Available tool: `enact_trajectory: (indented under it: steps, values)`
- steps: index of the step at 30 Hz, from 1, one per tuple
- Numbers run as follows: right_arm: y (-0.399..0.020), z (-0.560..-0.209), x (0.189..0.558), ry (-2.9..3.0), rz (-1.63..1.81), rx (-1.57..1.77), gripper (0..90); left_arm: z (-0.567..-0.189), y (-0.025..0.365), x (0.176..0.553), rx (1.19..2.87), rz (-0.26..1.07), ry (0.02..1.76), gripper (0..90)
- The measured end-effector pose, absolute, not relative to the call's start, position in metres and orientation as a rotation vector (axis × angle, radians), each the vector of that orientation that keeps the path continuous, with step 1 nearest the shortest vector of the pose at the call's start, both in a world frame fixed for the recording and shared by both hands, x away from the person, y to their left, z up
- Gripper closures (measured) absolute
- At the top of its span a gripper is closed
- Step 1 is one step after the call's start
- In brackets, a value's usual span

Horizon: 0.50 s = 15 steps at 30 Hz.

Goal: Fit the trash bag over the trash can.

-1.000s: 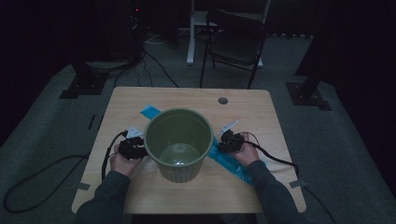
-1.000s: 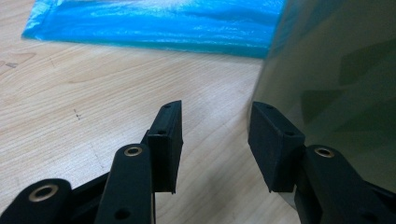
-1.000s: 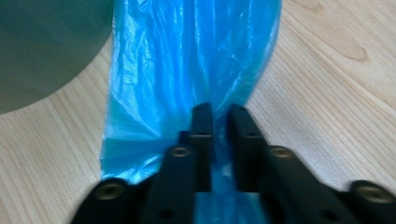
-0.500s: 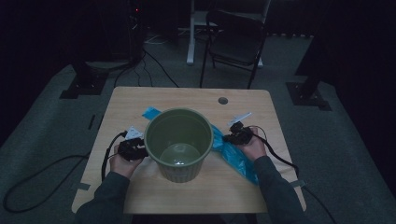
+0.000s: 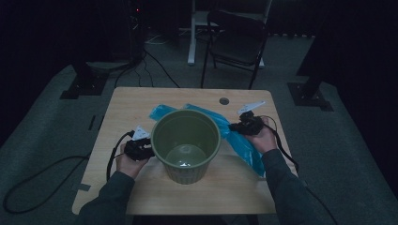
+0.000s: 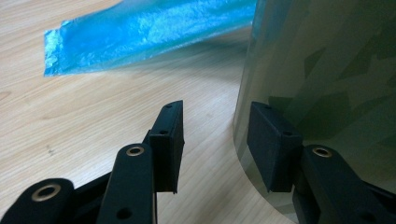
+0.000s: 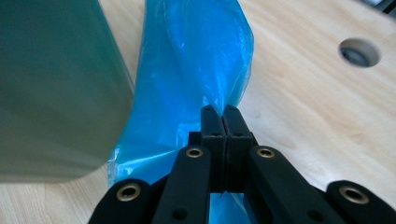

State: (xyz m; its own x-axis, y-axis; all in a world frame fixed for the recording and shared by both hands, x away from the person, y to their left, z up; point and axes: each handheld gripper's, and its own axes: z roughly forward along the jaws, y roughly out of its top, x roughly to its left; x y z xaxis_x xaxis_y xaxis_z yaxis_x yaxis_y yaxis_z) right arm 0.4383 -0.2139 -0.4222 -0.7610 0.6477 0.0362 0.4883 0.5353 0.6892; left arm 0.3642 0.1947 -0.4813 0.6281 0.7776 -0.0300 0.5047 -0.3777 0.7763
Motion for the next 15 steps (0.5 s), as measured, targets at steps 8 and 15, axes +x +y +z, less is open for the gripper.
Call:
enact_trajectory:
  steps: [8, 15]
  values:
    - [-0.214, -0.391, 0.439, 2.513, 1.076, 0.915, 89.9, -0.481, 0.182, 0.364, 2.063, 0.422, 0.971, 56.3]
    - [-0.208, -0.370, 0.440, 2.498, 1.116, 0.883, 89.9, -0.481, 0.178, 0.363, 2.067, 0.407, 0.951, 56.4]
